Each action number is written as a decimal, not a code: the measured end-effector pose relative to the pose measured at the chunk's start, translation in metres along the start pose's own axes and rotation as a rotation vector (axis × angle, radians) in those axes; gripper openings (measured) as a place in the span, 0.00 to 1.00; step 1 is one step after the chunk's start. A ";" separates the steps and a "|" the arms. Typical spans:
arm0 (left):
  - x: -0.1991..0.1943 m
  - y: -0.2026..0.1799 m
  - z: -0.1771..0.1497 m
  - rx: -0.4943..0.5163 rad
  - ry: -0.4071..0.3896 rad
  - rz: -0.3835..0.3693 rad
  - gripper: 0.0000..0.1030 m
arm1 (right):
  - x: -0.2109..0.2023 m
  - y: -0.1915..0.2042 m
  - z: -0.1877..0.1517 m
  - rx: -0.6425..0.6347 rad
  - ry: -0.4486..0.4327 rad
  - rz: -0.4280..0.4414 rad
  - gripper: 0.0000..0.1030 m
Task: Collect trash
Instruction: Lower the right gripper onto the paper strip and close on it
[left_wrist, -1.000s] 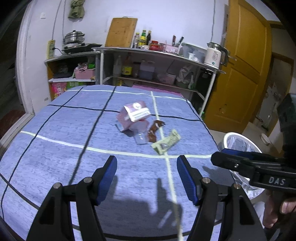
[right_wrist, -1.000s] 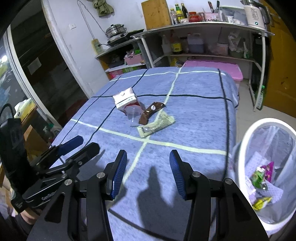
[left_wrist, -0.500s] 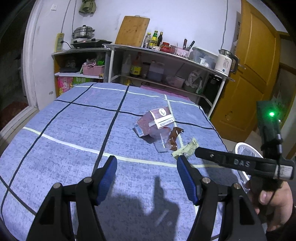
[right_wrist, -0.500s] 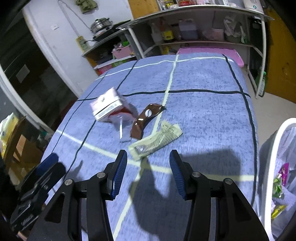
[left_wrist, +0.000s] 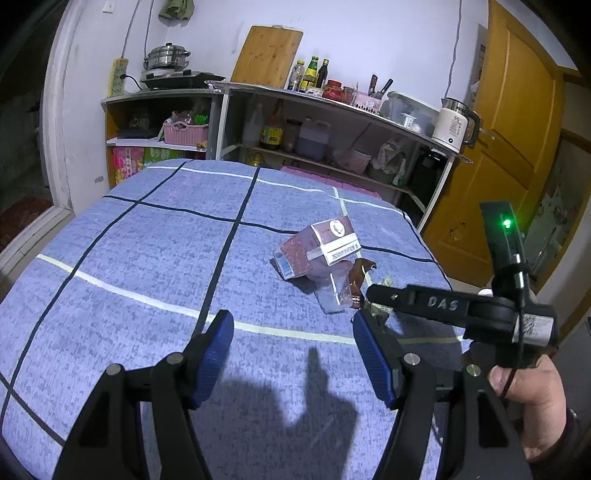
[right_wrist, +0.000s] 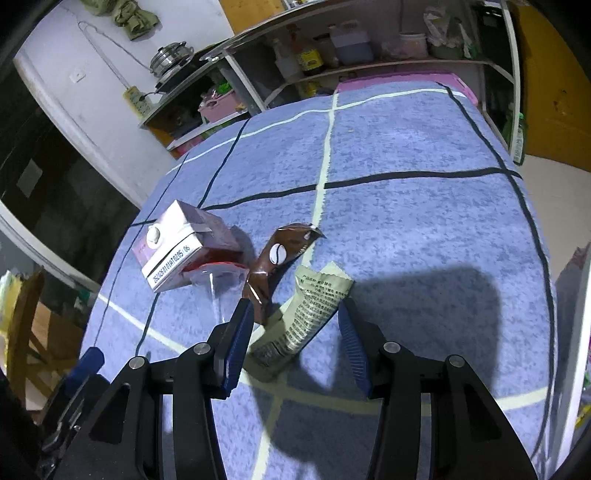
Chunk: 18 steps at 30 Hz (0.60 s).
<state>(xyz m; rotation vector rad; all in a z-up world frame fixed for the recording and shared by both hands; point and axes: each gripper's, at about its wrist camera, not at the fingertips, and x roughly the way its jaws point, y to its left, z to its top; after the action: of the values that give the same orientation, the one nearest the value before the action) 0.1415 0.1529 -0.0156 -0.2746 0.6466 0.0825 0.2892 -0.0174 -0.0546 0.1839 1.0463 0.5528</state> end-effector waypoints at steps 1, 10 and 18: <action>0.002 0.000 0.001 -0.002 0.004 -0.004 0.67 | 0.001 0.002 0.000 -0.015 -0.001 -0.013 0.48; 0.021 -0.007 0.004 -0.022 0.045 -0.046 0.67 | -0.005 -0.004 -0.005 -0.066 -0.004 -0.068 0.21; 0.027 -0.012 0.005 -0.026 0.056 -0.048 0.67 | -0.007 -0.011 -0.007 -0.011 0.013 -0.017 0.21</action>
<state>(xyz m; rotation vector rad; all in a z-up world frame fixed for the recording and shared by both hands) 0.1681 0.1424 -0.0251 -0.3182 0.6942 0.0372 0.2847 -0.0308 -0.0570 0.1621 1.0564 0.5448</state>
